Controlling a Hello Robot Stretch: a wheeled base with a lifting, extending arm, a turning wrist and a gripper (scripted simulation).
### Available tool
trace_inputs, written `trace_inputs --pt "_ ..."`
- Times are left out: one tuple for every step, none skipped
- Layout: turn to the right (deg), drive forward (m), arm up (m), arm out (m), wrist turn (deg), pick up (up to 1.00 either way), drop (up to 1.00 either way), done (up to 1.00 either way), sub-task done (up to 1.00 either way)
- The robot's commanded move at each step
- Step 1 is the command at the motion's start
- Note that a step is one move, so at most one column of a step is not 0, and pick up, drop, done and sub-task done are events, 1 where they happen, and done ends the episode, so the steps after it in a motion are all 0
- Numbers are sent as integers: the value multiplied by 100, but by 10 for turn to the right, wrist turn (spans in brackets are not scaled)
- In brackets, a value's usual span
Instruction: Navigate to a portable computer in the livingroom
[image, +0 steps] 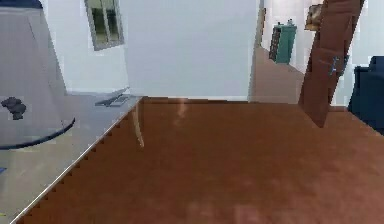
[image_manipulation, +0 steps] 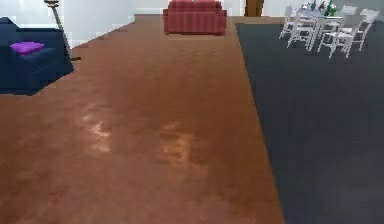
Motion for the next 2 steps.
trace_inputs --pt "0 100 0 0 0 0 0 0 0" --pt "-270 0 0 0 0 0 0 0 0"
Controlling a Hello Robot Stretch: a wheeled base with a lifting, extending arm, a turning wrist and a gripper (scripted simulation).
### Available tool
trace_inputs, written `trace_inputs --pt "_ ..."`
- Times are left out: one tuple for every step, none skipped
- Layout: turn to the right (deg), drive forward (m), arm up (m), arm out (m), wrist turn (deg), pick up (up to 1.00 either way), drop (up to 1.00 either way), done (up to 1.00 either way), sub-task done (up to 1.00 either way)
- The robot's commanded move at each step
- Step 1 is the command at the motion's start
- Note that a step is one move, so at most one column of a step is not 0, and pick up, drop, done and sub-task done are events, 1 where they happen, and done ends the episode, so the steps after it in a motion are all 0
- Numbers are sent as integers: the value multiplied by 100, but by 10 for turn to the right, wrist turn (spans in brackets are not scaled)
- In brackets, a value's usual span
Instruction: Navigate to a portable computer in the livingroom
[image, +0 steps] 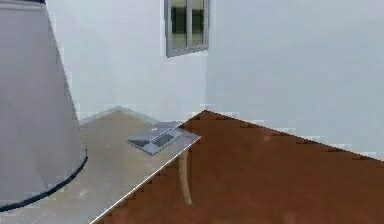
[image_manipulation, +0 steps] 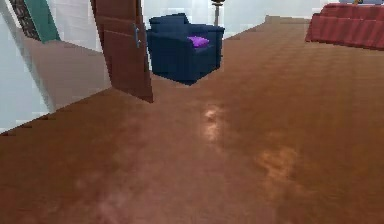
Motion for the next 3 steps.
trace_inputs --pt "0 10 0 0 0 0 0 0 0" --pt "-120 0 0 0 0 0 0 0 0" --pt "0 0 0 0 0 0 0 100 0"
